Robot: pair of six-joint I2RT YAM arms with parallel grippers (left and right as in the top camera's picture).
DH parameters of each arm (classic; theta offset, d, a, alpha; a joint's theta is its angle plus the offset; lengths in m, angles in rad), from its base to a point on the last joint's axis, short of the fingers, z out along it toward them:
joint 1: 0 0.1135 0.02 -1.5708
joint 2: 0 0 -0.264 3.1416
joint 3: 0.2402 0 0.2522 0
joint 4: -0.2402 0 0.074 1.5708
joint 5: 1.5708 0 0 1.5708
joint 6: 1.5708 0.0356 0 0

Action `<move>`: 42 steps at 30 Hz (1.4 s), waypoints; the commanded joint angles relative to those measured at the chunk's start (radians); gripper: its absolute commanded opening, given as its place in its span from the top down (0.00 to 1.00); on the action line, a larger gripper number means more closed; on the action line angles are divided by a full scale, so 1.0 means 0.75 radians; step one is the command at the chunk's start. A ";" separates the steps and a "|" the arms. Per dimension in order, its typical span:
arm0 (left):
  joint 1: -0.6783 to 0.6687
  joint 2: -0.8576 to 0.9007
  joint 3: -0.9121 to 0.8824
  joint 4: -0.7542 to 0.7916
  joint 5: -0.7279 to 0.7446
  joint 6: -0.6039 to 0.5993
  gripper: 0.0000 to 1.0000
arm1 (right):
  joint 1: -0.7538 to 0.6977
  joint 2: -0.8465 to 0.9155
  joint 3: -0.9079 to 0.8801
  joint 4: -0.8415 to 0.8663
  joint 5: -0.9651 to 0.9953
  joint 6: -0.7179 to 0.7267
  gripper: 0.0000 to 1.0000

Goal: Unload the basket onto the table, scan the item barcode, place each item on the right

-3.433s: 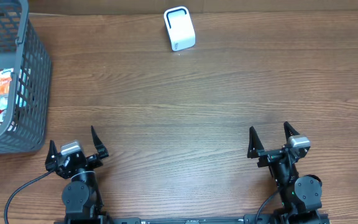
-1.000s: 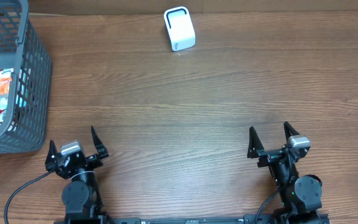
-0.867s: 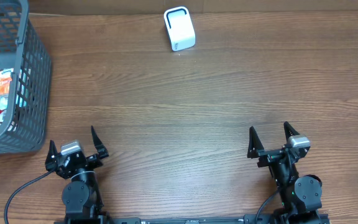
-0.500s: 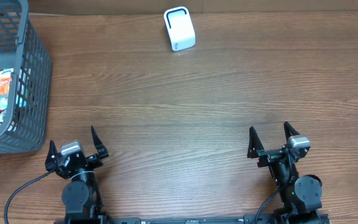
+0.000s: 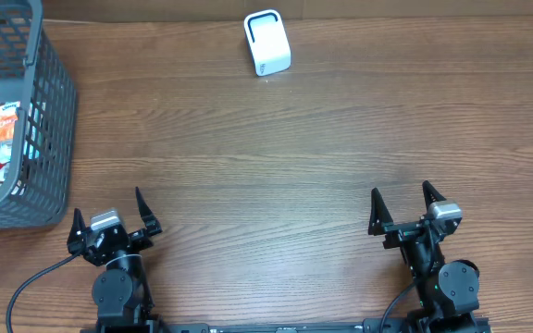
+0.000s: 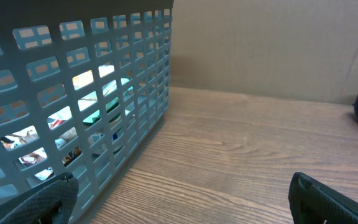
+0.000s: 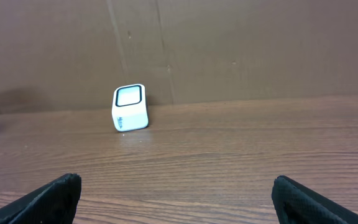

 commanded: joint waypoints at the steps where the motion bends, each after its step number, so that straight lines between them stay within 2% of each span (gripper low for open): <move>1: -0.002 -0.009 -0.005 0.001 -0.017 -0.018 0.00 | -0.004 -0.012 -0.013 0.004 0.009 -0.004 0.00; 22: -0.002 -0.009 -0.005 0.002 -0.017 -0.018 0.00 | -0.004 -0.012 -0.013 0.004 0.009 -0.004 0.00; 28: -0.002 -0.009 -0.005 0.149 -0.061 0.036 0.00 | -0.004 -0.012 -0.013 0.004 0.009 -0.005 0.00; 34: -0.002 -0.009 -0.005 0.037 -0.061 0.033 0.00 | -0.004 -0.012 -0.013 0.004 0.009 -0.005 0.00; 36: -0.002 -0.009 -0.005 0.022 0.017 -0.017 0.00 | -0.004 -0.012 -0.013 0.004 0.009 -0.004 0.00; 40: -0.002 -0.009 0.006 0.012 0.535 -0.064 0.00 | -0.004 -0.012 -0.013 0.004 0.009 -0.004 0.00; 42: -0.002 -0.009 0.046 -0.003 0.609 -0.095 0.00 | -0.004 -0.012 -0.013 0.004 0.009 -0.005 0.00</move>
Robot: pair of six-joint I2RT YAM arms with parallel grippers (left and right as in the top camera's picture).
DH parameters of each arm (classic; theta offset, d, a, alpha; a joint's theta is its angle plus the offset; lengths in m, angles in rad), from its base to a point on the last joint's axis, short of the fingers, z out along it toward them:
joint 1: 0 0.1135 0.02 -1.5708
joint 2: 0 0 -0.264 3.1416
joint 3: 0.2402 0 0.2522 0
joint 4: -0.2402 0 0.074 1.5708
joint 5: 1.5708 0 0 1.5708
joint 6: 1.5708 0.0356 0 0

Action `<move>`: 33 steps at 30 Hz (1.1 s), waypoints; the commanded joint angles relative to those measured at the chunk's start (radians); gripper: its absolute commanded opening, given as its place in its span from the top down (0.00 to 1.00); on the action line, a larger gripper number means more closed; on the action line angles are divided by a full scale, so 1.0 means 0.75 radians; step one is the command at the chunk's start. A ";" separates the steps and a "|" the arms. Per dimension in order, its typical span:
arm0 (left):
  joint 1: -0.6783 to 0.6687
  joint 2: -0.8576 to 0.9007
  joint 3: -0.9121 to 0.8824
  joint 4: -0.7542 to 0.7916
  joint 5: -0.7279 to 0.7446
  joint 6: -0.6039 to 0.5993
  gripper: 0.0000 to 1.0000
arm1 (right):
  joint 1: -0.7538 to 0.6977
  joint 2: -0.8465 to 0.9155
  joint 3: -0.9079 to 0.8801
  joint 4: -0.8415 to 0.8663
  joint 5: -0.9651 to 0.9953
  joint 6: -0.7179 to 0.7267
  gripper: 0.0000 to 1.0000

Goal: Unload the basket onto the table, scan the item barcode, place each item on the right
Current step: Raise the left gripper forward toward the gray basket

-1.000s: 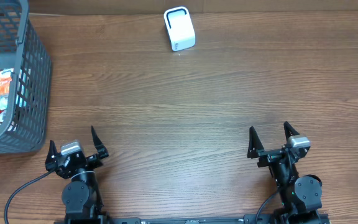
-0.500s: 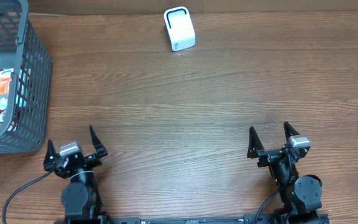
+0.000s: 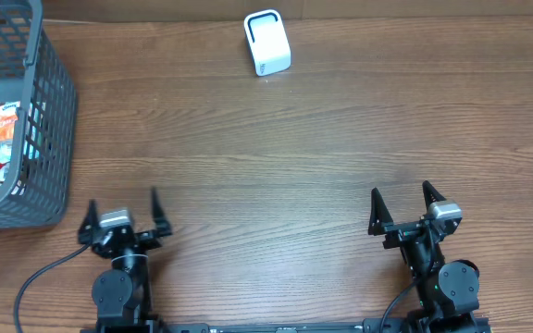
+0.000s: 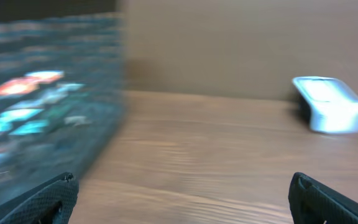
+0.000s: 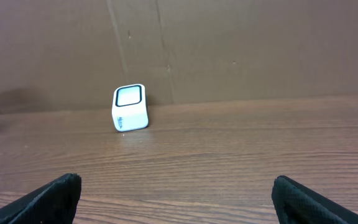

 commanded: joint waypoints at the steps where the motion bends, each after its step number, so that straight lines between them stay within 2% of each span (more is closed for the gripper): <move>1: -0.002 -0.009 0.074 -0.033 0.296 -0.102 0.00 | -0.004 -0.012 -0.013 0.004 0.008 -0.004 0.00; 7: -0.002 0.022 0.392 -0.271 0.264 -0.226 0.00 | -0.004 -0.012 -0.013 0.004 0.008 -0.004 0.00; 14: -0.002 0.278 0.824 -0.650 0.332 -0.197 0.00 | -0.004 -0.012 -0.013 0.004 0.008 -0.004 0.00; 19: -0.002 0.637 1.278 -0.892 0.392 -0.134 0.01 | -0.004 -0.012 -0.013 0.004 0.008 -0.005 0.00; 27: -0.002 1.454 2.334 -1.673 0.445 0.068 0.00 | -0.004 -0.012 -0.013 0.004 0.008 -0.004 0.00; 30: -0.002 1.691 2.600 -1.769 0.444 0.068 0.00 | -0.004 -0.012 -0.013 0.004 0.008 -0.004 0.00; 33: -0.002 1.854 2.720 -1.775 0.449 0.068 0.00 | -0.004 -0.012 -0.013 0.004 0.008 -0.004 0.00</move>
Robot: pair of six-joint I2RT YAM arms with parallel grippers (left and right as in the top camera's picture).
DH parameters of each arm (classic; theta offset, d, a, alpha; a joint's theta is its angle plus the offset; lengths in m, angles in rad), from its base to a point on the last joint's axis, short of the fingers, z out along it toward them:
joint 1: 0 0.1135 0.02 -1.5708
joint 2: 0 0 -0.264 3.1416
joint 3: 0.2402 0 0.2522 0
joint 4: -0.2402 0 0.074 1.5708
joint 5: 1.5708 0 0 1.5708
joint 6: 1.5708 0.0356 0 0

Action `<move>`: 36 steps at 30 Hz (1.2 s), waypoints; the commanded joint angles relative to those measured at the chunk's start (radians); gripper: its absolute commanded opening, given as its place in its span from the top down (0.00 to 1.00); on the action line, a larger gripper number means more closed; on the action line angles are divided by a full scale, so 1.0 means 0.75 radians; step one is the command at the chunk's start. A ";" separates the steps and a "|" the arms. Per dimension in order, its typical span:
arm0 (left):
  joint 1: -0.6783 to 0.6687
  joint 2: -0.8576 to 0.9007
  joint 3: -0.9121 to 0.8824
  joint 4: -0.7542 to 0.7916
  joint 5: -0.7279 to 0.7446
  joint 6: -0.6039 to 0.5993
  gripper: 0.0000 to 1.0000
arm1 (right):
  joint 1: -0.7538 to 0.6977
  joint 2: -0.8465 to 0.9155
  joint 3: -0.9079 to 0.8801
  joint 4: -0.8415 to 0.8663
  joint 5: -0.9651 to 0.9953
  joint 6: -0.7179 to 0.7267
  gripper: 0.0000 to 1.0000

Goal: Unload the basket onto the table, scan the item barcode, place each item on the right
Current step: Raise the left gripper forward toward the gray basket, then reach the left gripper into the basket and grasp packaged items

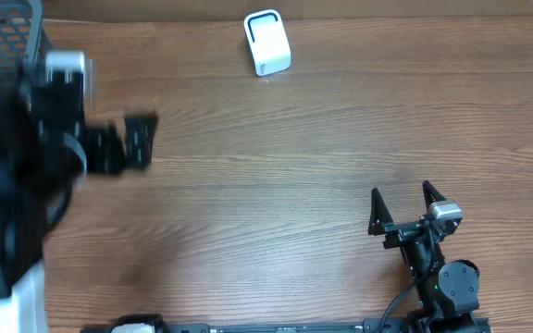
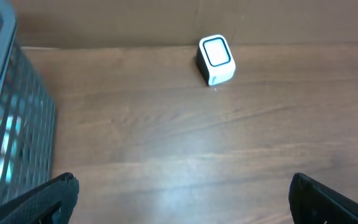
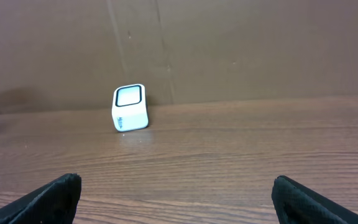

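The white barcode scanner (image 1: 267,43) with its dark-framed window stands at the table's far edge; it also shows in the scanner (image 2: 216,59) and scanner (image 3: 130,107) wrist views. My left gripper (image 1: 125,146) hangs open and empty high over the table's left side, blurred, beside the grey mesh basket (image 1: 7,20). From the left wrist, the left gripper (image 2: 182,202) looks down on bare wood, the basket (image 2: 14,134) at its left. Items inside the basket appear only as faint colours through the mesh. My right gripper (image 1: 402,205) rests open at the near right.
The raised left arm (image 1: 12,185) covers most of the basket and the table's left edge in the overhead view. A brown cardboard wall (image 3: 229,50) runs behind the scanner. Wooden table (image 1: 340,139) lies between scanner and right arm.
My left arm has risen from its low pose at the near left to high over the left side by the basket, its camera now looking down. The right arm has not moved.
Both grippers first rested open at the near edge, the left one facing the basket. The left wrist then had turned toward the scanner, still low. Now the left gripper is lifted high beside the basket, open and empty; the right one stayed put.
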 commanded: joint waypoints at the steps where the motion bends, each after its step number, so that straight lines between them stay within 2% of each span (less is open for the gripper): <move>1: 0.001 0.166 0.111 -0.002 0.004 0.053 0.00 | -0.004 -0.012 -0.013 0.004 0.008 -0.004 0.00; 6: 0.011 0.291 0.114 0.200 -0.079 0.049 0.01 | -0.004 -0.012 -0.013 0.004 0.008 -0.004 0.00; 9: 0.052 0.322 0.114 0.304 -0.211 0.049 0.00 | -0.004 -0.012 -0.013 0.004 0.008 -0.004 0.00; 12: 0.132 0.344 0.114 0.371 -0.420 0.024 0.00 | -0.004 -0.012 -0.013 0.004 0.008 -0.004 0.00; 15: 0.246 0.361 0.113 0.382 -0.491 0.024 0.00 | -0.004 -0.012 -0.013 0.004 0.008 -0.004 0.00; 24: 0.644 0.457 0.112 0.325 -0.459 0.026 0.00 | -0.004 -0.012 -0.013 0.004 0.008 -0.004 0.00; 32: 0.832 0.616 0.111 0.292 -0.324 0.257 0.00 | -0.004 -0.012 -0.013 0.004 0.008 -0.004 0.00; 36: 0.878 0.725 0.111 0.283 -0.134 0.343 0.00 | -0.004 -0.012 -0.013 0.004 0.008 -0.004 0.00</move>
